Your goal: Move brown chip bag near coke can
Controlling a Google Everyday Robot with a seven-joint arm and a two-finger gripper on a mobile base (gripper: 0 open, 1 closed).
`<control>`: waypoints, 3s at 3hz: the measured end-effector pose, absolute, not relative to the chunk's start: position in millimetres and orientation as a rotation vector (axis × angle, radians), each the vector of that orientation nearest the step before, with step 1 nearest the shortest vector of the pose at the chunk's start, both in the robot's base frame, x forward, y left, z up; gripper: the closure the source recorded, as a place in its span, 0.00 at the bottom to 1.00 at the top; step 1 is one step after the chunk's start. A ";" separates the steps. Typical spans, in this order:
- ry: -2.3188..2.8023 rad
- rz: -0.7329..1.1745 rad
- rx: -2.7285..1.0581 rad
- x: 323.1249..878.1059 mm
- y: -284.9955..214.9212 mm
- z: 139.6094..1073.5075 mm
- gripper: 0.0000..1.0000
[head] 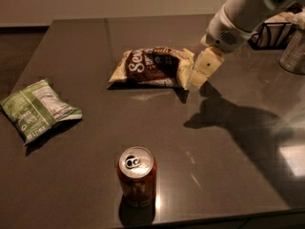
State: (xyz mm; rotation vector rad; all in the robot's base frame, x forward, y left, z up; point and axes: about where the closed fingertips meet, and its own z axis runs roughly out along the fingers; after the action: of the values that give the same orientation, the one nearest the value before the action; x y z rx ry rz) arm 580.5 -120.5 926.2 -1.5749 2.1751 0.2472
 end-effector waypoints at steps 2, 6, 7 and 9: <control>2.169 0.230 -1.589 631.4 -86.5 891.3 0.00; 2.117 0.254 -1.748 640.6 -86.9 895.6 0.67; 2.034 0.311 -1.763 610.2 -89.6 925.8 0.98; 1.912 0.454 -1.726 542.2 -93.5 971.0 1.00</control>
Offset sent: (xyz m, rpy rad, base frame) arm 0.0911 0.0412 -0.0557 -0.0671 -0.0204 0.0061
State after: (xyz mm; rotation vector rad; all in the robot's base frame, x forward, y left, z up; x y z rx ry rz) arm 542.2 -93.5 971.0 -1.7264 1.9120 0.4536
